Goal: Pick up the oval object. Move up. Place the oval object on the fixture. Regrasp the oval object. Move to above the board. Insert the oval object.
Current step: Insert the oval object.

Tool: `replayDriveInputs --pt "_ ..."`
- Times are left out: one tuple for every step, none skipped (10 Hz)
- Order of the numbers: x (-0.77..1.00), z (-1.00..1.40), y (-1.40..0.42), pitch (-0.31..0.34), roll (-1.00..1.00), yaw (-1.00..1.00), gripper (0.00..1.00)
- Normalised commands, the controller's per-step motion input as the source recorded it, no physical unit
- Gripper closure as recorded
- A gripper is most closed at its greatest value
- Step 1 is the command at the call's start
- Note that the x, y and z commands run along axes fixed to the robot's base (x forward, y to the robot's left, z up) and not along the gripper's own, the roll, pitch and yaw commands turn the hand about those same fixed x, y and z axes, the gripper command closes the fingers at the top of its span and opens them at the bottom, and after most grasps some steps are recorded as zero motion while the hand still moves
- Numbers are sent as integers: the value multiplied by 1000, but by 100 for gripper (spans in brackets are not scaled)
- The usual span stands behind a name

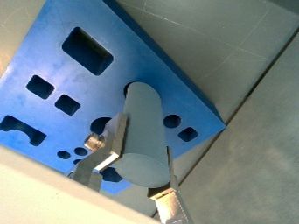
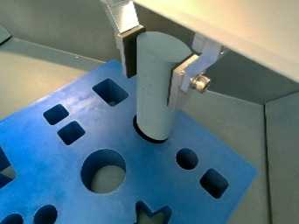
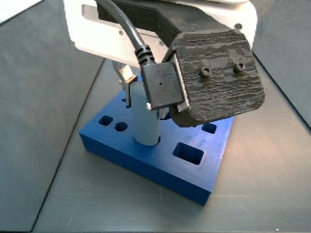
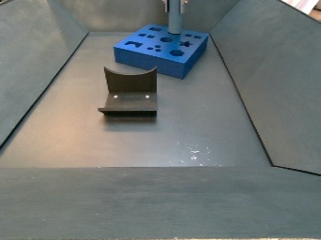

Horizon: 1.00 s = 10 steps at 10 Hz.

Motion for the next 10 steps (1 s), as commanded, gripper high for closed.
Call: replayDriveInputs --pt "26 -114 11 24 -3 0 100" --pt "6 -97 3 14 -4 0 100" --pt "46 0 0 16 -13 0 100" --pt "0 -57 0 0 34 0 100" --pt "0 -480 -46 0 417 140 100" --pt "160 -549 89 1 344 86 100" --pt "291 -486 280 90 276 74 100" --pt "71 -363 211 73 306 80 100" --pt "66 -360 131 74 290 34 100" --pt "0 -526 154 77 206 0 100"
